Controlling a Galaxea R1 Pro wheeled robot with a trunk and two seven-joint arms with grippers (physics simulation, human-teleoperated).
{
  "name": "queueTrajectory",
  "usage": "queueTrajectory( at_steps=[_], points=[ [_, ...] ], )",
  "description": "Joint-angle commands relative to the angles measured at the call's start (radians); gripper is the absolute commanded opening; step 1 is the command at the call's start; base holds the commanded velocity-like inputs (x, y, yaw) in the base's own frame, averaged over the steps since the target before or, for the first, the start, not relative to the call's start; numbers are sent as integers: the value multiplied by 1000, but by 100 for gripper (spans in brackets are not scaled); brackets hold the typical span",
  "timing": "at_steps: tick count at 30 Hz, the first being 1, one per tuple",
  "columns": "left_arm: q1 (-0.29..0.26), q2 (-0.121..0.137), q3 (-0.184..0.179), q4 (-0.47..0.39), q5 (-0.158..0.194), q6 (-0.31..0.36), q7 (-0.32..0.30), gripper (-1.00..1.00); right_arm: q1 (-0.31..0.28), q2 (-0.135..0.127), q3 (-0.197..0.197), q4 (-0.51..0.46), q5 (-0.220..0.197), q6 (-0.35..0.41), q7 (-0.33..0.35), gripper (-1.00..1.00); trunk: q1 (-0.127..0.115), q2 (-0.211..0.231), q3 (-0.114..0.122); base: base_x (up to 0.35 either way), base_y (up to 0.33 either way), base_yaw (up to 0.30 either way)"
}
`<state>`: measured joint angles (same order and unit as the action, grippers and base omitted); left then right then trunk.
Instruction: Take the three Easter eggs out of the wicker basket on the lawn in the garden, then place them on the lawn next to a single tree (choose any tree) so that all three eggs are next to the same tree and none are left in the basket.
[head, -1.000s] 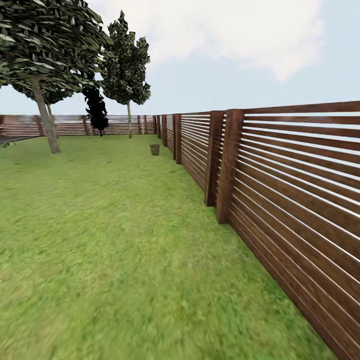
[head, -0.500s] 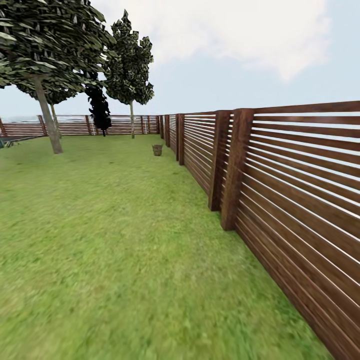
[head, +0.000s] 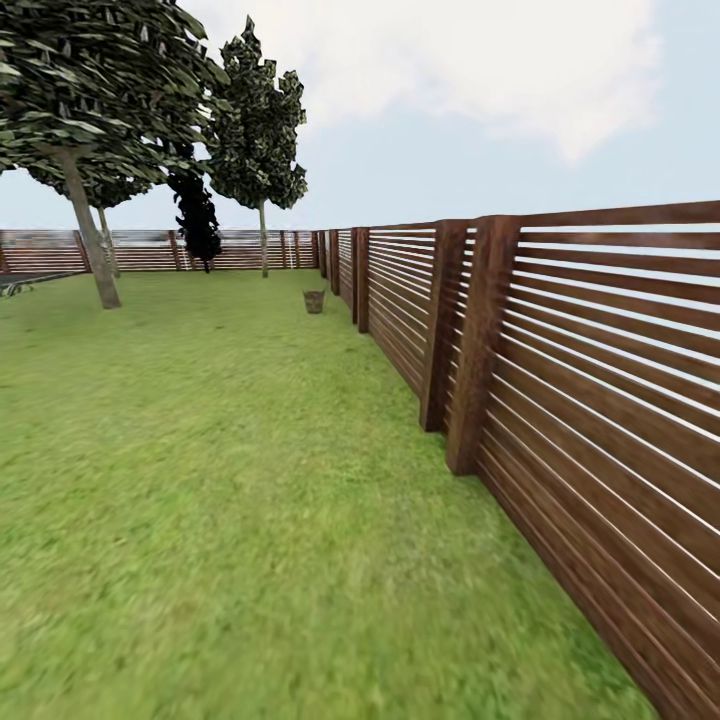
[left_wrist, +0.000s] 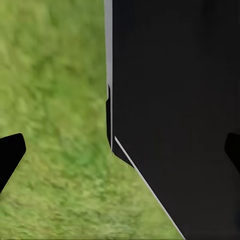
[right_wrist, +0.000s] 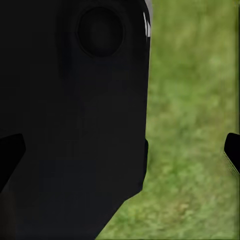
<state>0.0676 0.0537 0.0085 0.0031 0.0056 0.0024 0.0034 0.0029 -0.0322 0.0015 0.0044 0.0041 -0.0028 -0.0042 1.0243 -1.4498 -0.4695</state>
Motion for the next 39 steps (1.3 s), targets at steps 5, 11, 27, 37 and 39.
queueTrajectory(
  at_steps=[5,11,27,37,39],
  points=[
    [0,0,1,0,1,0,1,100,0,0,0,0,0,0,0,100,1,0,0,348,0,0],
    [0,0,1,0,1,0,1,100,0,0,0,0,0,0,0,100,1,0,0,348,0,0],
    [0,0,1,0,1,1,1,100,0,0,0,0,0,-1,-1,100,1,0,0,348,0,69],
    [0,0,1,0,1,1,1,100,0,0,1,0,0,-1,0,100,1,0,0,348,0,59],
    [0,0,1,0,1,0,1,100,0,0,1,0,0,-1,0,100,1,0,0,348,0,2]
  ],
)
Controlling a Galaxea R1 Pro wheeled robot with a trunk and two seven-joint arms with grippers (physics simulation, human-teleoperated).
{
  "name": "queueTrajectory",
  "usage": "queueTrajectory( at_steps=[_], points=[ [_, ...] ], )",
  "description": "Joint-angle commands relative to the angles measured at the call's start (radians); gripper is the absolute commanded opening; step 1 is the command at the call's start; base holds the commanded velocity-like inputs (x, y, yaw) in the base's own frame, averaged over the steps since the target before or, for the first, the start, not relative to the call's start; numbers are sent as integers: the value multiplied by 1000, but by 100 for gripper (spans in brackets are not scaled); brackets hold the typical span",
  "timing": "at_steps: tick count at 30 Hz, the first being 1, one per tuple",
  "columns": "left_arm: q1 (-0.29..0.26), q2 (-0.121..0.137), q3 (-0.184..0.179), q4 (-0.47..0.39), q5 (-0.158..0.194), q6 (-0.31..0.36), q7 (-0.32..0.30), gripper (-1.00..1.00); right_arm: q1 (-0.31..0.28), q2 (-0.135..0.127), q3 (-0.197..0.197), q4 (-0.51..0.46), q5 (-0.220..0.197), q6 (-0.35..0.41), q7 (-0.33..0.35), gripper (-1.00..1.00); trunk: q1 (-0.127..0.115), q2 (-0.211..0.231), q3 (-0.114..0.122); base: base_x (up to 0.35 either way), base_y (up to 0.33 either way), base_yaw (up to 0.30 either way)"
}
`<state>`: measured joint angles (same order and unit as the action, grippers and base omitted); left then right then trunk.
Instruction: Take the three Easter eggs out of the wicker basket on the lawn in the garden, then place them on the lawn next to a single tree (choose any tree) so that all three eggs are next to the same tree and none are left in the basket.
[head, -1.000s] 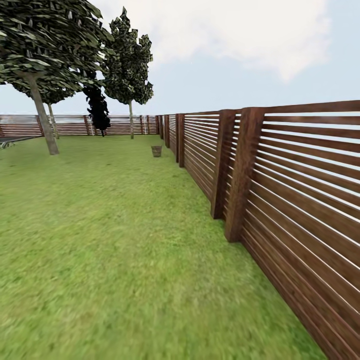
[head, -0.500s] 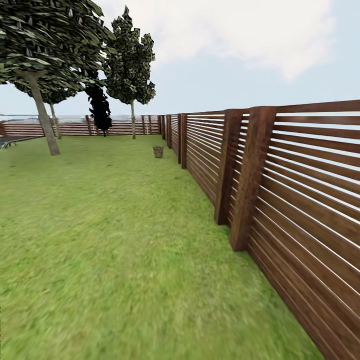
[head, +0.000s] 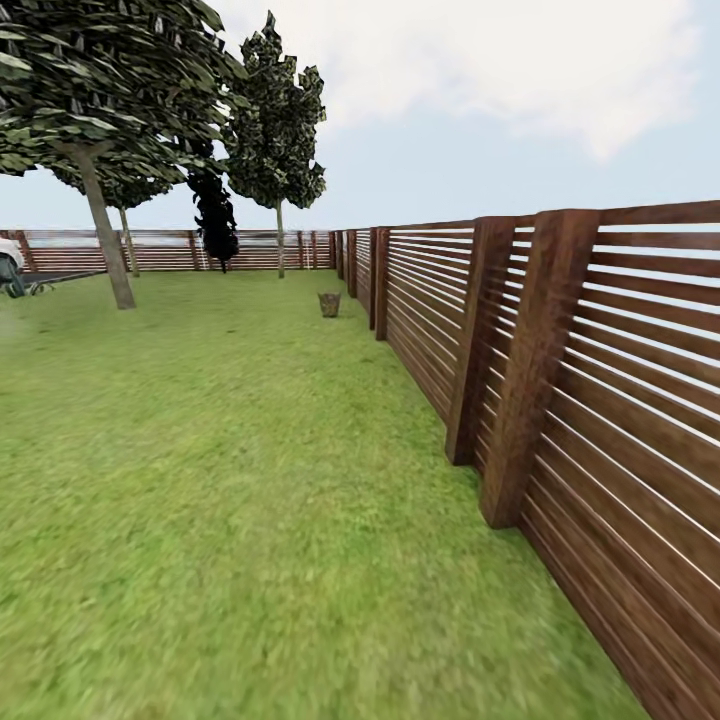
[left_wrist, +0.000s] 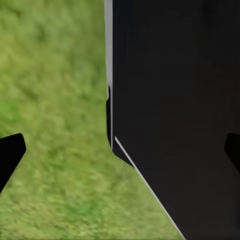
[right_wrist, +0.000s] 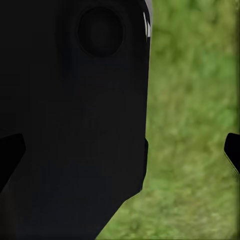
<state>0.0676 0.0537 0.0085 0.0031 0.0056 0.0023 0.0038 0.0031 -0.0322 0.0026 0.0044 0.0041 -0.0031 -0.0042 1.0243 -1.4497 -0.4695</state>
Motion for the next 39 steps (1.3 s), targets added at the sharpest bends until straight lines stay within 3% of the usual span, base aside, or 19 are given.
queueTrajectory(
  at_steps=[1,39],
  points=[
    [0,0,1,0,1,0,0,100,0,0,0,0,0,0,0,100,1,0,0,348,0,1],
    [0,0,1,0,1,0,0,100,0,0,0,0,0,0,0,100,1,0,0,348,0,28]
  ],
)
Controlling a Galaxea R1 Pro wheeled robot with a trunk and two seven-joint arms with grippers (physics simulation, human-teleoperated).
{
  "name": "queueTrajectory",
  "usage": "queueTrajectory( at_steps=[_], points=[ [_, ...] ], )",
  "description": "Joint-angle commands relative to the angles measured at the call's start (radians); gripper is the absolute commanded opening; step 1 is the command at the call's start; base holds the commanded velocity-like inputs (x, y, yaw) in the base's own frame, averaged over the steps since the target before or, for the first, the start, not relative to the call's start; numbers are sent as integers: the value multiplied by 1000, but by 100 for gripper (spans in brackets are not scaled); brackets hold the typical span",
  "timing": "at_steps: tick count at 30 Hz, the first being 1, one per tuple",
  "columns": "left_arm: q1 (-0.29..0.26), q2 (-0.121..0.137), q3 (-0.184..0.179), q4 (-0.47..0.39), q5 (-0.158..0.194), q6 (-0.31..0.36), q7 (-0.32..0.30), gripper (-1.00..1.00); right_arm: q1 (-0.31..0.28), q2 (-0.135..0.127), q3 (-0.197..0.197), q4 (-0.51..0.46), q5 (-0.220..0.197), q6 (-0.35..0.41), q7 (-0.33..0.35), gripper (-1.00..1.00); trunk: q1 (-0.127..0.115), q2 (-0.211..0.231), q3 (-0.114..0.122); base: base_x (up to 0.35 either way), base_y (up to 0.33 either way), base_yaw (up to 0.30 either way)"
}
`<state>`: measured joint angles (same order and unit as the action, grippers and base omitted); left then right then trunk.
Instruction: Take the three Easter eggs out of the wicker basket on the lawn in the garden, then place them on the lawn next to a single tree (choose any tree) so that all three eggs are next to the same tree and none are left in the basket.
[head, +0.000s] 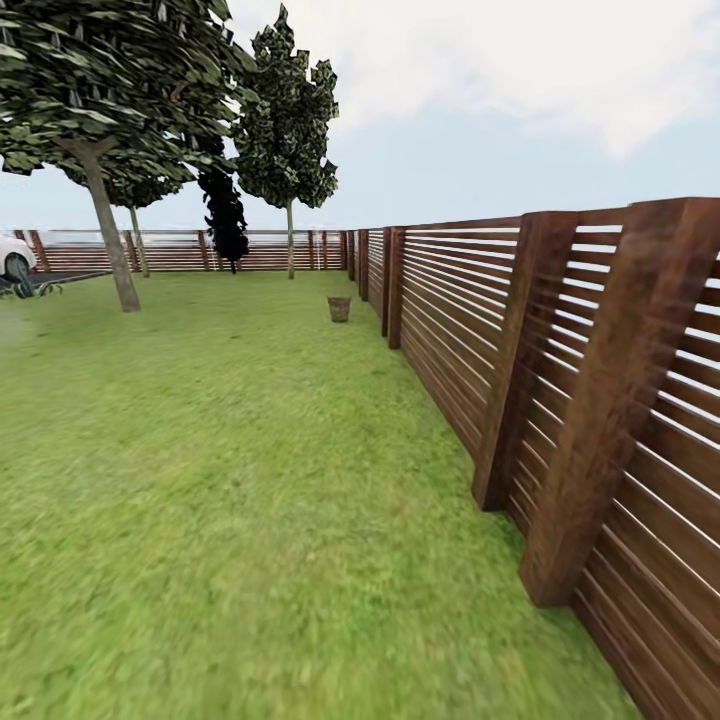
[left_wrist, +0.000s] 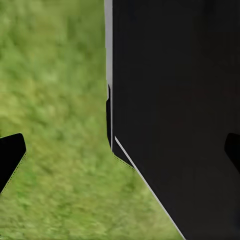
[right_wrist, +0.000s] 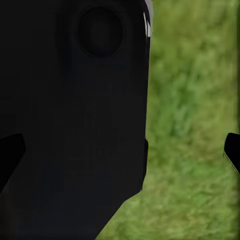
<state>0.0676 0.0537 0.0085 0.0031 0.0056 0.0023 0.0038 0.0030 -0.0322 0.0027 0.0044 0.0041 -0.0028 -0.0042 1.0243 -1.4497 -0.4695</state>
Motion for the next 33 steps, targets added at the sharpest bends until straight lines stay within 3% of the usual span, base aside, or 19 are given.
queueTrajectory(
  at_steps=[1,33],
  points=[
    [0,0,1,0,1,0,0,100,0,0,0,0,0,0,0,100,1,0,0,348,0,0],
    [0,1,-1,0,-1,0,-1,100,0,0,0,0,0,0,0,100,1,0,0,348,10,0]
  ],
)
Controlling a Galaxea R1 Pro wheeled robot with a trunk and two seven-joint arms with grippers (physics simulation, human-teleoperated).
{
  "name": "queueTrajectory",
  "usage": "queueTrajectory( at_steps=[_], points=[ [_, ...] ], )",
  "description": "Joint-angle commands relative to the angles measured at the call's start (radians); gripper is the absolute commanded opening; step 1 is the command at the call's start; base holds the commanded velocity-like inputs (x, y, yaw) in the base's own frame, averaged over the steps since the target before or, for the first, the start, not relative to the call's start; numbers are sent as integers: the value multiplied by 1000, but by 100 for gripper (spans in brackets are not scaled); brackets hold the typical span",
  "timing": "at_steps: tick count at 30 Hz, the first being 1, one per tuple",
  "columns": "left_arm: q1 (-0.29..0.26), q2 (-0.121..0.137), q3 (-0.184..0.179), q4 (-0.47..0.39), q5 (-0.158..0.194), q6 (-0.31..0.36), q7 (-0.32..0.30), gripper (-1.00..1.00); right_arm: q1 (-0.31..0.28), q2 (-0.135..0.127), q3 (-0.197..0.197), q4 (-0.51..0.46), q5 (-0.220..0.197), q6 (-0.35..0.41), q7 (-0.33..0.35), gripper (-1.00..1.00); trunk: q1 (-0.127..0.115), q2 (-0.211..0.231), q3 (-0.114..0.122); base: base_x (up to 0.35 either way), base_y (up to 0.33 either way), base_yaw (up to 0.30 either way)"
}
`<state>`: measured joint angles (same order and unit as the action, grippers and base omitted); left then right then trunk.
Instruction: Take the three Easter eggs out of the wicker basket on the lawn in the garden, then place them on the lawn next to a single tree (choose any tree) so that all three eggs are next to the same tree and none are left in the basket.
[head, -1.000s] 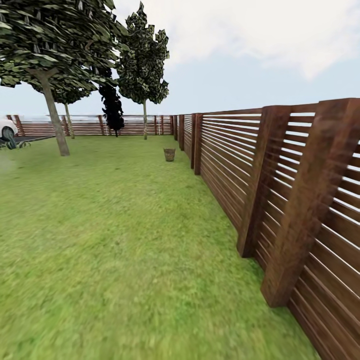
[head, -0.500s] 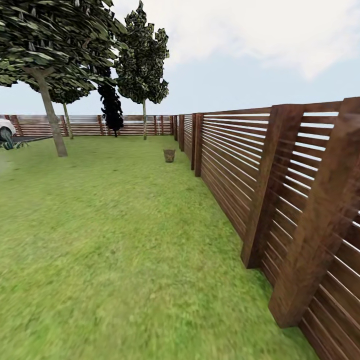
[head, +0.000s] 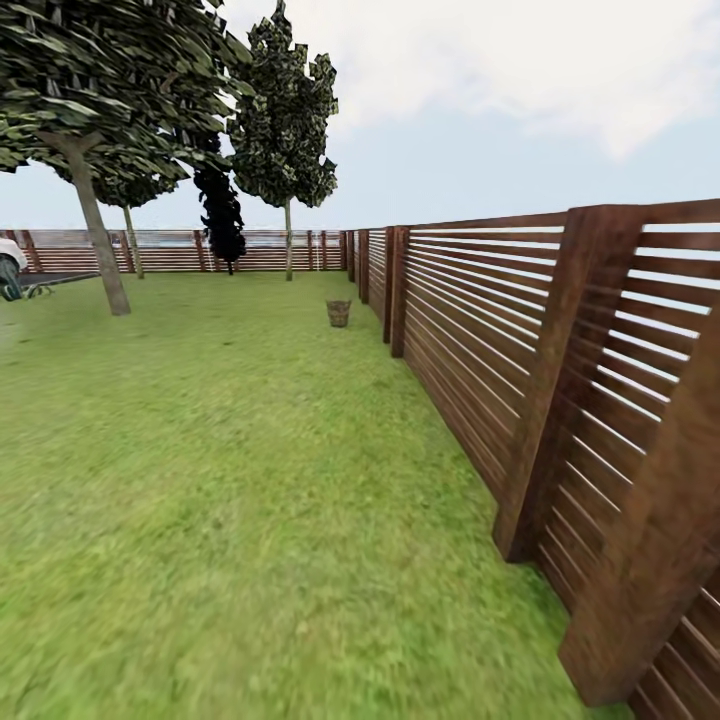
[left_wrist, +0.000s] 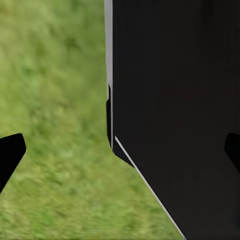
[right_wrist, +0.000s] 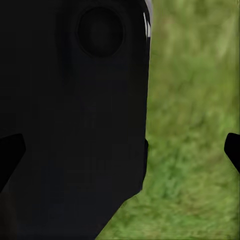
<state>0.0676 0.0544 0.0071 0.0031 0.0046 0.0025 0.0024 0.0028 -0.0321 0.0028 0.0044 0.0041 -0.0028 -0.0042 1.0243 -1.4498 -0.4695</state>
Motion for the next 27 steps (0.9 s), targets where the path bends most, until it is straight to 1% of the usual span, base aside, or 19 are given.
queueTrajectory(
  at_steps=[1,27],
  points=[
    [0,0,1,0,0,0,0,100,0,0,0,0,0,0,0,100,1,0,0,339,136,0],
    [0,-1,1,0,0,0,-1,100,0,0,0,0,0,0,0,100,1,0,0,314,184,0]
  ],
)
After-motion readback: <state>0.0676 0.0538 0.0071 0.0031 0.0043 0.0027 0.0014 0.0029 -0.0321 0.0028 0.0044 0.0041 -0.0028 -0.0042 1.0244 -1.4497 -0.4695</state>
